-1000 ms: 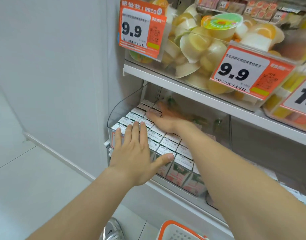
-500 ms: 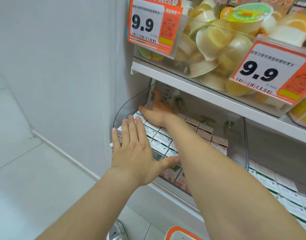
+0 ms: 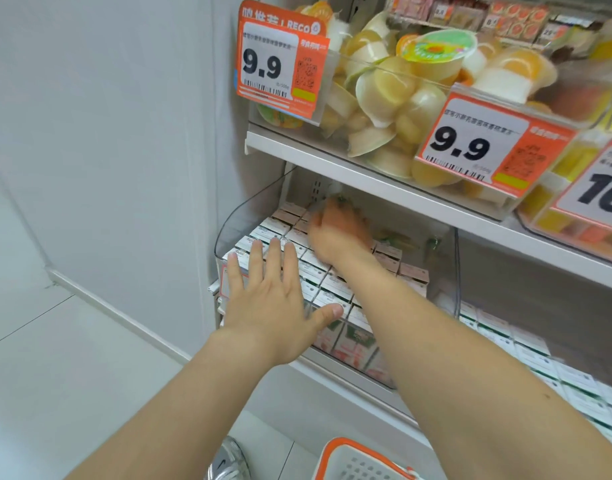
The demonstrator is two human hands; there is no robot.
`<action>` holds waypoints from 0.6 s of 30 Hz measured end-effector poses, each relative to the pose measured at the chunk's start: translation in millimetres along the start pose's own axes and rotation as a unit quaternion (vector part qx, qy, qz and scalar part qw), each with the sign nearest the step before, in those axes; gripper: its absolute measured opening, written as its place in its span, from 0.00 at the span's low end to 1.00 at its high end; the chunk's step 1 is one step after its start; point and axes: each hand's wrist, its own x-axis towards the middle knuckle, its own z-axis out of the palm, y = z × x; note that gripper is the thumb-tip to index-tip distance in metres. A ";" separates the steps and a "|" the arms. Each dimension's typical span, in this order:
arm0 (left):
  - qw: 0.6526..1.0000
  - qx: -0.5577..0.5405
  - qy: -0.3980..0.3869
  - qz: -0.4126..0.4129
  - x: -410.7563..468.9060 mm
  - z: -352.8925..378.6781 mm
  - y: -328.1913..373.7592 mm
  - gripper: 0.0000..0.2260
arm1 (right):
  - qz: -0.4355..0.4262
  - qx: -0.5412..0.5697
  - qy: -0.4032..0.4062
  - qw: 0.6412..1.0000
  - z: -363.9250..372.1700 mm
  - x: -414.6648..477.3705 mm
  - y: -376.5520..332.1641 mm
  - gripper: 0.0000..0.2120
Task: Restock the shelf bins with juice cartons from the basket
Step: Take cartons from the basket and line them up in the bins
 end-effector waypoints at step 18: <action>0.993 -0.006 -0.121 -0.008 2.1 -15.0 26.7 0.38 | 0.167 -0.031 -0.070 0.983 -21.9 -33.6 65.4 0.35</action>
